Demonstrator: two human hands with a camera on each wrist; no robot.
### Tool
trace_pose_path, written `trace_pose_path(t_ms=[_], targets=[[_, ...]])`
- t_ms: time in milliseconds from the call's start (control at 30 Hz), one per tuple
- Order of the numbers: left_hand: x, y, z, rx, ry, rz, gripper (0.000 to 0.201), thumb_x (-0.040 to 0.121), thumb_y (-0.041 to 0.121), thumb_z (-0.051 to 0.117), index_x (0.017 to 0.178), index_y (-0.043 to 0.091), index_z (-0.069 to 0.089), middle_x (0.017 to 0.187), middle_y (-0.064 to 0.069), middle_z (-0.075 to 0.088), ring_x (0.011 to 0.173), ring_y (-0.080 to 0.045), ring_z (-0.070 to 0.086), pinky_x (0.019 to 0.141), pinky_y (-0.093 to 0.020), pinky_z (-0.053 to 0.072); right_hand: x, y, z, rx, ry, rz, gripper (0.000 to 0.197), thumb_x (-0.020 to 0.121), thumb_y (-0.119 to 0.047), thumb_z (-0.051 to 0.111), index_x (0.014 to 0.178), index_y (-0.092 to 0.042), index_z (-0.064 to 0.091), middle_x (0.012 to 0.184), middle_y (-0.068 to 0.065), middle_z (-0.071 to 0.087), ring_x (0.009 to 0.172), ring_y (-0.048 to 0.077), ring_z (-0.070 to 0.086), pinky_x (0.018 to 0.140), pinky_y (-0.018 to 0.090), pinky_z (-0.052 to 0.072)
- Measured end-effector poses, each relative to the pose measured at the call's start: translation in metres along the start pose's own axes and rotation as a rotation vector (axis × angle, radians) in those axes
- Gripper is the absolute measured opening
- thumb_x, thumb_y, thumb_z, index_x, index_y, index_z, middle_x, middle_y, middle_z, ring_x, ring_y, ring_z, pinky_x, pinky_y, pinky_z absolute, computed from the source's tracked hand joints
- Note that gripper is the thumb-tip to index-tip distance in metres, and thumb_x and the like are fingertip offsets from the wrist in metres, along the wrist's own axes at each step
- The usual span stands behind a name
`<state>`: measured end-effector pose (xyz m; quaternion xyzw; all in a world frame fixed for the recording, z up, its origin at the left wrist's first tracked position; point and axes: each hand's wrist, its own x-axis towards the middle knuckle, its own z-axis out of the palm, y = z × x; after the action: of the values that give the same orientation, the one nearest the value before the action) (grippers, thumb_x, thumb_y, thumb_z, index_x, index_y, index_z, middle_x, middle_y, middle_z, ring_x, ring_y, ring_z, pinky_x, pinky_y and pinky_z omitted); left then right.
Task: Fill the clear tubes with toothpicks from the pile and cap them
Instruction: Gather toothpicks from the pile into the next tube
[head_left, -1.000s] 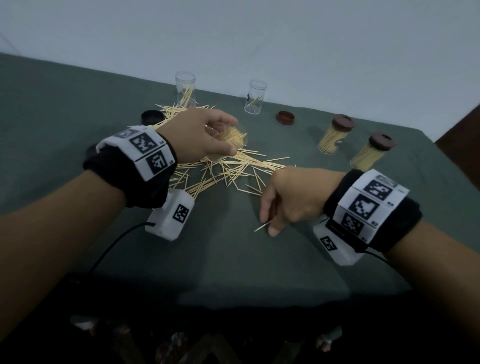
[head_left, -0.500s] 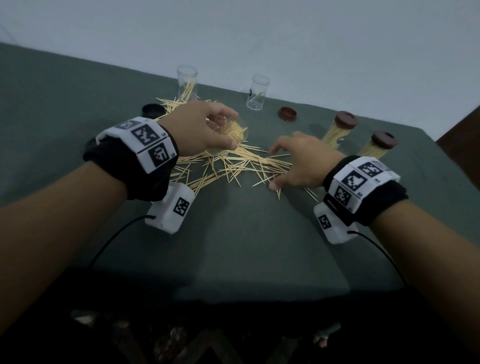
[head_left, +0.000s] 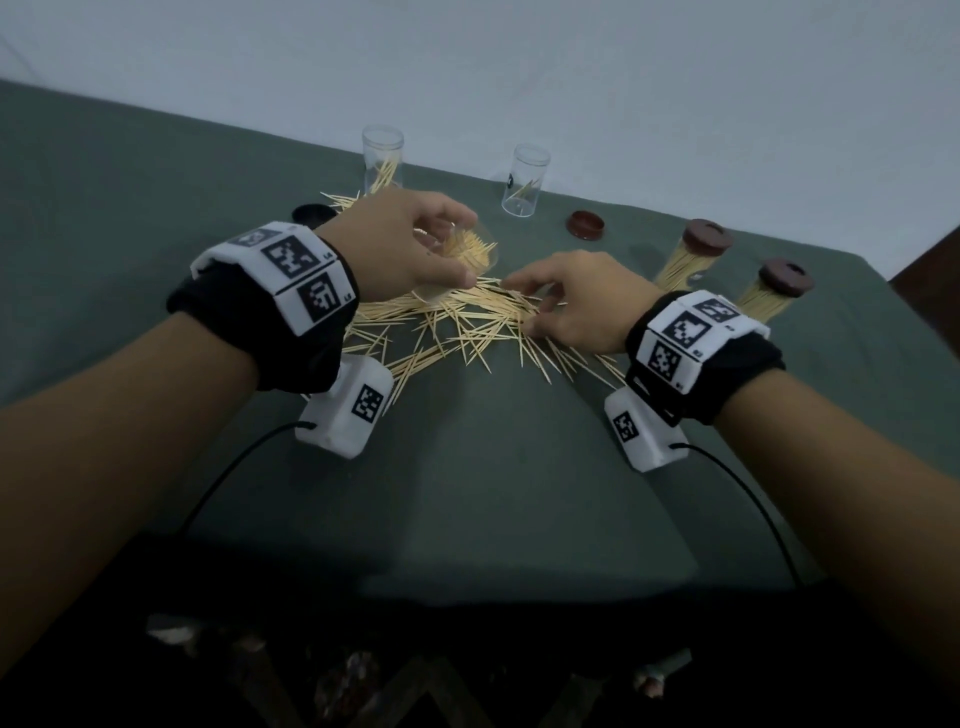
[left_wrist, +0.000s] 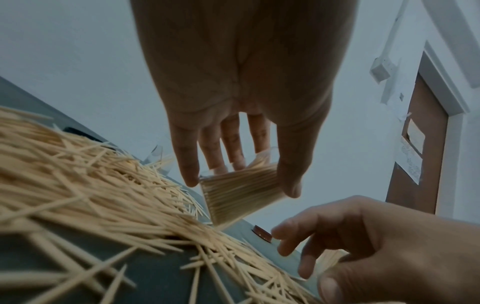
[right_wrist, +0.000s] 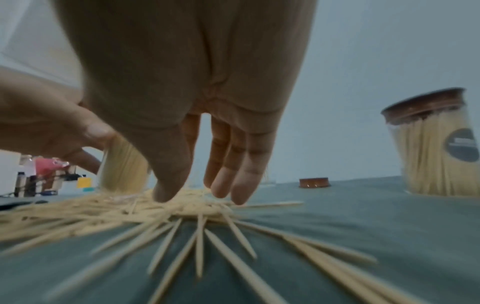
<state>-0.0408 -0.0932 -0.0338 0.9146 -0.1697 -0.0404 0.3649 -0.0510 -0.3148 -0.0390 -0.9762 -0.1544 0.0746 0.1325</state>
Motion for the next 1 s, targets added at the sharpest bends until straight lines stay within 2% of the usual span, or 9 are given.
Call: trace_pose_path(t_ms=[100,200,367,433,533,700,800,900,1000], targets=[[0.0,-0.001,-0.004,-0.011,0.017,-0.008,0.061,0.077,0.042,0.078,0.133,0.035,0.054,0.116,0.009,0.056,0.104,-0.008,0.058,0.091,-0.027,0.044,-0.005,-0.006,-0.006,-0.133,-0.121,-0.064,0.053,0.081,-0.024,0.076,0.123,-0.049,0.057,0.103,-0.019,0.053,0.086,0.006,0.055,0.082,0.024,0.043],[0.0,-0.001,-0.006,-0.019,0.024,-0.019,0.061,0.076,0.042,0.078,0.132,0.036,0.055,0.115,0.009,0.057,0.104,-0.009,0.059,0.093,-0.031,0.047,-0.01,-0.01,-0.011,-0.254,-0.23,-0.063,0.056,0.081,-0.013,0.073,0.125,-0.045,0.056,0.103,-0.017,0.051,0.088,0.009,0.054,0.076,0.023,0.04],[0.0,0.001,-0.007,-0.041,0.029,-0.019,0.061,0.076,0.039,0.079,0.133,0.034,0.055,0.114,0.009,0.057,0.104,-0.01,0.06,0.091,-0.03,0.049,-0.011,-0.004,-0.007,-0.348,-0.233,-0.059,0.077,0.075,-0.001,0.068,0.135,-0.045,0.045,0.111,-0.005,0.045,0.095,0.016,0.051,0.088,0.037,0.05],[0.0,0.002,-0.007,-0.034,0.028,-0.013,0.062,0.076,0.04,0.079,0.133,0.033,0.055,0.113,0.01,0.056,0.104,-0.01,0.06,0.093,-0.031,0.049,-0.01,0.0,-0.006,-0.336,-0.213,-0.07,0.079,0.077,-0.003,0.067,0.137,-0.047,0.043,0.112,-0.004,0.042,0.093,0.014,0.048,0.089,0.035,0.048],[0.0,0.002,-0.006,-0.029,0.025,-0.012,0.061,0.076,0.04,0.079,0.132,0.034,0.055,0.113,0.01,0.057,0.104,-0.009,0.06,0.093,-0.031,0.049,-0.006,-0.003,-0.004,-0.324,-0.22,-0.126,0.07,0.081,-0.011,0.072,0.137,-0.045,0.047,0.12,0.0,0.046,0.096,0.013,0.046,0.091,0.028,0.041],[0.001,0.0,-0.006,-0.021,0.031,-0.018,0.06,0.075,0.041,0.08,0.13,0.036,0.056,0.113,0.01,0.058,0.102,-0.008,0.06,0.095,-0.032,0.048,0.008,-0.015,0.002,-0.293,-0.2,-0.183,0.058,0.08,-0.026,0.076,0.131,-0.044,0.054,0.117,0.001,0.05,0.098,0.013,0.047,0.096,0.036,0.042],[0.001,0.0,-0.007,-0.011,0.03,-0.016,0.061,0.075,0.042,0.08,0.131,0.035,0.056,0.114,0.009,0.058,0.102,-0.009,0.06,0.095,-0.031,0.047,0.017,-0.021,0.006,-0.287,-0.158,-0.179,0.04,0.08,-0.034,0.075,0.118,-0.042,0.065,0.108,-0.001,0.053,0.106,0.019,0.053,0.095,0.041,0.045],[0.001,-0.001,-0.007,-0.008,0.031,-0.016,0.061,0.075,0.041,0.079,0.131,0.035,0.056,0.114,0.009,0.057,0.102,-0.009,0.06,0.092,-0.029,0.046,0.022,-0.023,0.006,-0.279,-0.113,-0.115,0.022,0.08,-0.039,0.074,0.103,-0.038,0.072,0.099,-0.006,0.058,0.1,0.019,0.057,0.088,0.04,0.05],[0.001,0.0,-0.007,-0.018,0.034,-0.015,0.06,0.075,0.04,0.08,0.131,0.035,0.056,0.114,0.01,0.057,0.103,-0.008,0.06,0.092,-0.028,0.046,0.025,-0.02,0.005,-0.265,-0.05,-0.049,0.018,0.08,-0.045,0.073,0.093,-0.033,0.073,0.095,-0.007,0.067,0.093,0.018,0.06,0.083,0.037,0.052]])
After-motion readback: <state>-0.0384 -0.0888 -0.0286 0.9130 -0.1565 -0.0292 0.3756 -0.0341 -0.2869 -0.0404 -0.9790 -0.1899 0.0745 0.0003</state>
